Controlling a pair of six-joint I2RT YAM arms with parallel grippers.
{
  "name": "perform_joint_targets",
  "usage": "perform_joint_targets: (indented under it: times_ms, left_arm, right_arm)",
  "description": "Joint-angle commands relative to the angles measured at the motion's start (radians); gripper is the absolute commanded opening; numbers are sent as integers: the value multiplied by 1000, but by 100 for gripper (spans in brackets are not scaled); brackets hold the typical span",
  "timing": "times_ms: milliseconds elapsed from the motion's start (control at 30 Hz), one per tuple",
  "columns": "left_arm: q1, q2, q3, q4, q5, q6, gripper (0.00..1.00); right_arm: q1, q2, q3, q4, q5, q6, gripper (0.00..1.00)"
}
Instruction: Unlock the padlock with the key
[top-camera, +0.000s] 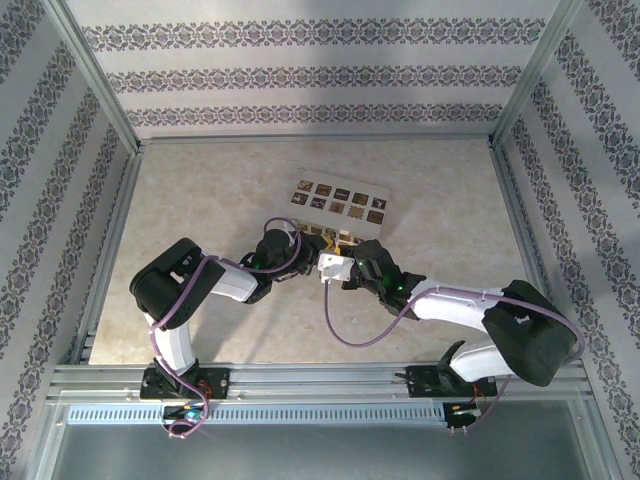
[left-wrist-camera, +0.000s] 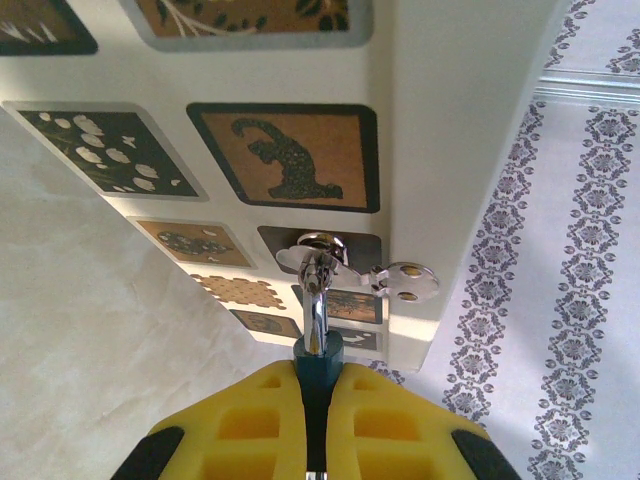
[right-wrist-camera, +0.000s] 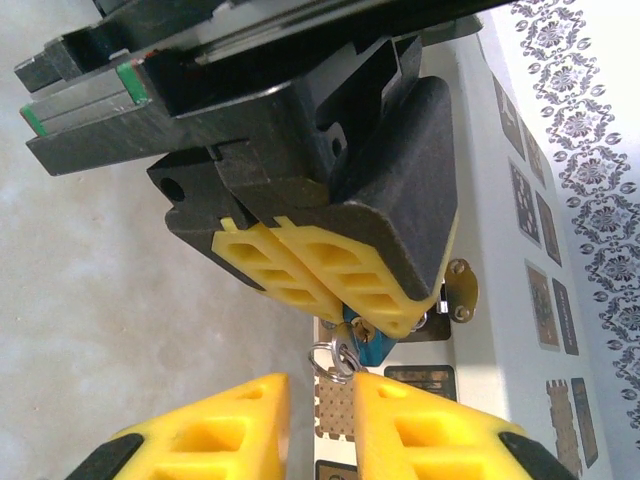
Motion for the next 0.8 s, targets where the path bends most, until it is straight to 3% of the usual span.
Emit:
perform_joint_targets:
  times_ms: [0,467,767]
  left_arm:
    - [-16,-17,7,62,-12,-13,2]
    - [-16,-4,5,81,-9,-25,1]
    - [-16,1,0,92,-13,-31,1]
  right_arm:
    - [-8,17,24,33,-9,22,22]
    - [-9,69,32,88,14,20,19]
    - [-11,32,12,101,17,12,22]
